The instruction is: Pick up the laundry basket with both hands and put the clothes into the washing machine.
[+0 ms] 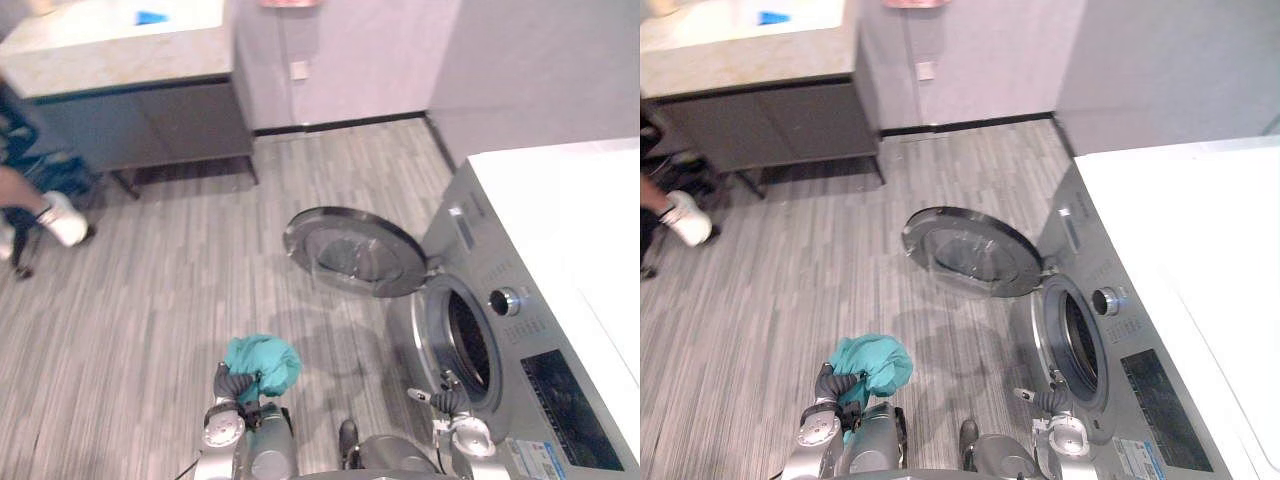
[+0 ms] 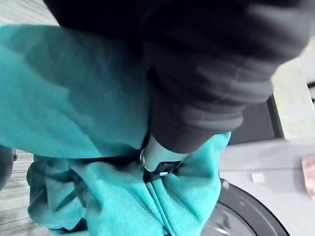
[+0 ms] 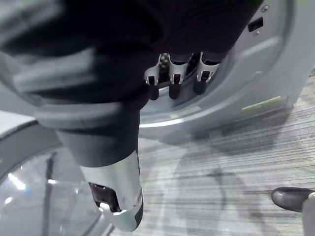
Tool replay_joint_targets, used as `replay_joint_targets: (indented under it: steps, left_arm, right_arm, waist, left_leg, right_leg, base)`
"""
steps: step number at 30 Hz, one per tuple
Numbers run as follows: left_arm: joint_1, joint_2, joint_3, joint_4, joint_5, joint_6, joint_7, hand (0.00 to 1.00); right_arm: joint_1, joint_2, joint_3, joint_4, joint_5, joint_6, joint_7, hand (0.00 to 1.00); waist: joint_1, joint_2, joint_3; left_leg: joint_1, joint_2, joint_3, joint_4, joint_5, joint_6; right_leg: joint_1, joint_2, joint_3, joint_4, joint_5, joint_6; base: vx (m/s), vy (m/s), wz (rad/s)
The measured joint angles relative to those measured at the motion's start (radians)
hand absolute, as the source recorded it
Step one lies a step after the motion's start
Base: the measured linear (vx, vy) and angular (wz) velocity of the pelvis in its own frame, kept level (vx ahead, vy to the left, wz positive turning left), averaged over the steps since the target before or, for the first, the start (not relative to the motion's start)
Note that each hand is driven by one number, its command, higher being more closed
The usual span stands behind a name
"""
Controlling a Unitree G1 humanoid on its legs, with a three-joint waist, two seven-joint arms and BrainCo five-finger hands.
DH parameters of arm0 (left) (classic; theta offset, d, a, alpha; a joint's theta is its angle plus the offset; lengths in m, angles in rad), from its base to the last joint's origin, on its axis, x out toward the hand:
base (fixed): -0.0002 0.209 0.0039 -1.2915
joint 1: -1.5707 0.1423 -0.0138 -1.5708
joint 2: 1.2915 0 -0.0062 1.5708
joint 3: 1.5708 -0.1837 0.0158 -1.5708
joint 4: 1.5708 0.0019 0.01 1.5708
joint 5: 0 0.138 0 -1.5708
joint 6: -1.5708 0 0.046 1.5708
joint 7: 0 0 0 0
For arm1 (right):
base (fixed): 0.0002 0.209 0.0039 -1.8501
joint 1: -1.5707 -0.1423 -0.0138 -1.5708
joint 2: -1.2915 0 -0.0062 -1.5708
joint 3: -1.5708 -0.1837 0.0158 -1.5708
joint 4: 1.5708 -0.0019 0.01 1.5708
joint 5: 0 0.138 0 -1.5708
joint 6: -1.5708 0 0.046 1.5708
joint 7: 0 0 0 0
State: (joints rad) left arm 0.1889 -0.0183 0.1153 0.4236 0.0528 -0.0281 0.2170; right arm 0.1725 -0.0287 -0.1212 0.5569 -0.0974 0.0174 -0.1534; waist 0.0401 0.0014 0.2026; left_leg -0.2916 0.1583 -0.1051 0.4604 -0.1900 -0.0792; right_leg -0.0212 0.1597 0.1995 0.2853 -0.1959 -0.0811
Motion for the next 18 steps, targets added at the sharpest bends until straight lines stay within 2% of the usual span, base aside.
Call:
replay_joint_targets:
  steps: [1, 2, 3, 4, 5, 7, 8, 9, 10, 11, 12, 13, 14, 16, 17, 18]
  left_arm:
    - [0.007, -0.003, -0.001, 0.0, 0.0, 0.0, 0.0, 1.0]
    - [0.017, -0.013, -0.001, 0.002, 0.0, 0.0, -0.001, 1.0]
    - [0.019, -0.003, 0.0, 0.004, 0.0, 0.001, -0.001, 1.0]
    - [0.018, 0.004, 0.0, 0.004, -0.001, 0.002, -0.001, 1.0]
    - [0.01, 0.015, 0.001, 0.003, -0.001, 0.002, 0.0, 1.0]
    - [-0.001, 0.027, 0.001, -0.002, -0.002, 0.002, 0.001, 1.0]
    - [-0.01, 0.038, 0.0, -0.011, -0.002, 0.002, 0.001, 1.0]
    - [-0.013, 0.048, 0.0, -0.011, -0.002, 0.001, 0.001, 1.0]
    - [-0.022, 0.074, -0.001, -0.011, -0.002, 0.001, 0.001, 1.0]
    - [-0.039, 0.101, 0.001, -0.004, -0.002, 0.001, -0.001, 1.0]
    - [-0.055, 0.106, 0.002, 0.012, -0.002, 0.002, -0.001, 1.0]
    - [-0.064, 0.11, 0.005, 0.022, -0.001, 0.002, -0.001, 1.0]
    - [-0.058, 0.112, 0.006, 0.025, -0.001, 0.002, -0.001, 1.0]
    - [-0.05, 0.1, 0.006, 0.033, -0.001, 0.002, -0.006, 1.0]
    - [-0.047, 0.089, 0.006, 0.042, 0.0, 0.005, -0.017, 1.0]
    - [-0.045, 0.079, 0.005, 0.042, 0.0, 0.009, -0.021, 1.0]
  right_arm:
    - [0.005, -0.003, -0.001, 0.0, -0.003, 0.0, 0.0, 0.0]
    - [0.021, -0.007, -0.003, 0.003, -0.011, 0.002, 0.0, 0.0]
    - [0.03, 0.014, 0.001, 0.009, -0.012, 0.011, 0.0, 0.0]
    - [0.037, 0.024, 0.005, 0.009, -0.013, 0.011, 0.001, 0.0]
    - [0.041, 0.039, 0.014, 0.009, -0.012, 0.013, 0.001, 0.0]
    - [0.022, 0.046, 0.022, 0.009, -0.012, 0.012, 0.001, 0.0]
    - [-0.011, 0.05, 0.022, 0.018, -0.012, 0.011, 0.001, 0.0]
    - [-0.029, 0.051, 0.023, 0.029, -0.013, 0.009, 0.001, 0.0]
    - [-0.068, 0.05, 0.031, 0.077, -0.016, 0.006, 0.001, 0.0]
    - [-0.088, 0.049, 0.035, 0.119, -0.023, 0.003, 0.001, 0.0]
    - [-0.096, 0.043, 0.034, 0.145, -0.024, 0.004, 0.001, 0.0]
    - [-0.095, 0.036, 0.026, 0.175, -0.03, 0.006, 0.0, 0.0]
    - [-0.089, 0.034, 0.013, 0.199, -0.031, 0.006, -0.001, 0.0]
    - [-0.073, 0.016, 0.008, 0.219, -0.03, 0.011, -0.001, 0.0]
    - [-0.052, 0.008, -0.006, 0.216, -0.029, 0.011, -0.005, 0.0]
    - [-0.041, 0.001, -0.008, 0.216, -0.028, 0.012, -0.009, 0.0]
  waist:
    - [-0.002, 0.009, -0.006]
    - [-0.005, 0.022, -0.019]
    - [0.001, -0.026, -0.036]
    - [0.0, -0.043, -0.043]
    - [-0.003, -0.066, -0.053]
    - [0.001, -0.071, -0.056]
    - [0.008, -0.071, -0.056]
    - [0.006, -0.069, -0.056]
    - [0.003, -0.069, -0.057]
    - [0.003, -0.076, -0.057]
    - [-0.001, -0.07, -0.054]
    - [-0.011, -0.064, -0.05]
    - [-0.011, -0.046, -0.038]
    - [-0.01, -0.027, -0.027]
    - [-0.012, -0.006, -0.014]
    - [-0.008, -0.001, -0.011]
  left_leg:
    - [0.008, 0.003, 0.005, -0.008, 0.0, 0.001]
    - [0.03, 0.018, 0.026, -0.017, 0.008, -0.025]
    - [0.054, 0.008, 0.125, -0.014, -0.013, -0.005]
    - [0.064, -0.001, 0.158, -0.017, -0.019, 0.004]
    - [0.095, -0.002, 0.241, -0.027, -0.031, 0.021]
    - [0.149, 0.012, 0.368, -0.047, -0.046, 0.04]
    - [0.187, 0.022, 0.458, -0.076, -0.049, 0.044]
    - [0.199, 0.029, 0.497, -0.084, -0.051, 0.046]
    - [0.216, 0.041, 0.556, -0.099, -0.062, 0.041]
    - [0.221, 0.044, 0.593, -0.094, -0.071, 0.034]
    - [0.223, 0.053, 0.601, -0.086, -0.072, 0.032]
    - [0.23, 0.071, 0.607, -0.068, -0.072, 0.032]
    - [0.234, 0.088, 0.613, -0.033, -0.071, 0.032]
    - [0.22, 0.145, 0.594, 0.119, -0.068, 0.038]
    - [0.187, 0.186, 0.548, 0.259, -0.041, 0.081]
    - [0.158, 0.206, 0.506, 0.355, 0.003, 0.126]
  right_leg:
    - [-0.002, 0.012, 0.025, 0.018, -0.022, 0.003]
    - [-0.018, 0.034, 0.081, 0.073, -0.068, 0.028]
    - [-0.055, 0.008, 0.139, 0.154, -0.122, 0.077]
    - [-0.068, -0.011, 0.144, 0.177, -0.136, 0.101]
    - [-0.096, -0.044, 0.126, 0.203, -0.139, 0.136]
    - [-0.137, -0.097, 0.018, 0.211, -0.119, 0.181]
    - [-0.177, -0.16, -0.149, 0.22, -0.11, 0.195]
    - [-0.185, -0.197, -0.25, 0.215, -0.104, 0.185]
    - [-0.188, -0.262, -0.476, 0.19, -0.091, 0.151]
    - [-0.17, -0.291, -0.6, 0.124, -0.048, 0.097]
    - [-0.168, -0.278, -0.598, 0.107, -0.025, 0.073]
    - [-0.151, -0.247, -0.563, 0.069, -0.009, 0.068]
    - [-0.138, -0.232, -0.539, 0.054, -0.005, 0.063]
    - [-0.1, -0.2, -0.501, 0.041, -0.007, 0.06]
    - [-0.068, -0.176, -0.48, 0.038, -0.014, 0.05]
    - [-0.048, -0.16, -0.453, 0.035, -0.019, 0.039]
  base:
    - [0.27, 0.372, -1.66]
    - [0.3, 0.472, -1.68]
    - [0.26, 0.397, -1.6]
    - [0.22, 0.393, -1.59]
    - [0.1, 0.263, -1.62]
    - [0.06, 0.253, -1.86]
    - [-0.01, 0.147, -1.59]
    - [-0.03, 0.157, -1.94]
    - [-0.02, 0.103, -1.56]
    - [-0.01, 0.061, -1.39]
    - [0.05, -0.028, -0.88]
    - [0.08, -0.089, -0.64]
    - [0.11, -0.129, -0.82]
    - [0.11, -0.118, -0.74]
    - [0.09, -0.087, -0.64]
    - [0.14, -0.069, -0.97]
